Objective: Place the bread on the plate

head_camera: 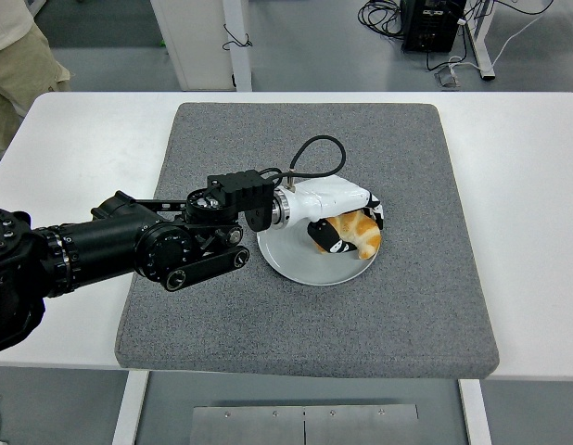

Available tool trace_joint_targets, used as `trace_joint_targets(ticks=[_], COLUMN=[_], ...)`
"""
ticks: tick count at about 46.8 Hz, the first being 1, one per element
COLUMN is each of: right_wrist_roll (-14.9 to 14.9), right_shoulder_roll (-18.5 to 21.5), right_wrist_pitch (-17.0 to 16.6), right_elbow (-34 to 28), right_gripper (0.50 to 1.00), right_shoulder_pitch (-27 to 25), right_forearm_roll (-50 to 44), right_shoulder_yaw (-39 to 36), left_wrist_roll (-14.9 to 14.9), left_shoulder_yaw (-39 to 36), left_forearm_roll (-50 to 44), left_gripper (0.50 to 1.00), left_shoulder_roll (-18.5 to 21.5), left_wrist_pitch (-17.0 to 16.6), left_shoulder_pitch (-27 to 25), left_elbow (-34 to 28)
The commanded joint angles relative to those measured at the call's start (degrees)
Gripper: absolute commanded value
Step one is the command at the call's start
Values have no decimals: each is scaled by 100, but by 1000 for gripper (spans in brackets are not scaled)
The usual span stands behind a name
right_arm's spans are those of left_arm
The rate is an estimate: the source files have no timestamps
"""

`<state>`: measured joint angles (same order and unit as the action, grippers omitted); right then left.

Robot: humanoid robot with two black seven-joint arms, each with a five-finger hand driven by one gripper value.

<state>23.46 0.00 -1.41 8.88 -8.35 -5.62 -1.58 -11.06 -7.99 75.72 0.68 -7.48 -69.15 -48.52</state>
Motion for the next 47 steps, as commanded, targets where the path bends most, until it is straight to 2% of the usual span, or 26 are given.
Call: trace_joint_targets(ticks=[1, 13, 24, 47], right_wrist_roll=[-9, 0, 0, 0], right_shoulder_roll=[0, 0, 0, 0], right_wrist_pitch=[0, 0, 0, 0], right_elbow=[0, 0, 0, 0], right_gripper=[1000, 1000, 1000, 1000], right_shoulder_pitch=[0, 0, 0, 0], right_forearm_roll=[0, 0, 0, 0], right_shoulder_yaw=[0, 0, 0, 0], left_wrist_roll=[-2, -46, -46, -46], left_shoulder_yaw=[8, 8, 8, 8], left_forearm_roll=[-30, -39, -48, 5], left_gripper=[500, 500, 500, 500], left_shoulder_roll=[-7, 160, 635, 565], left_wrist_pitch=[1, 9, 9, 9], left_shoulder_pitch=[-37, -204, -292, -195], left_elbow=[0, -96, -483, -501])
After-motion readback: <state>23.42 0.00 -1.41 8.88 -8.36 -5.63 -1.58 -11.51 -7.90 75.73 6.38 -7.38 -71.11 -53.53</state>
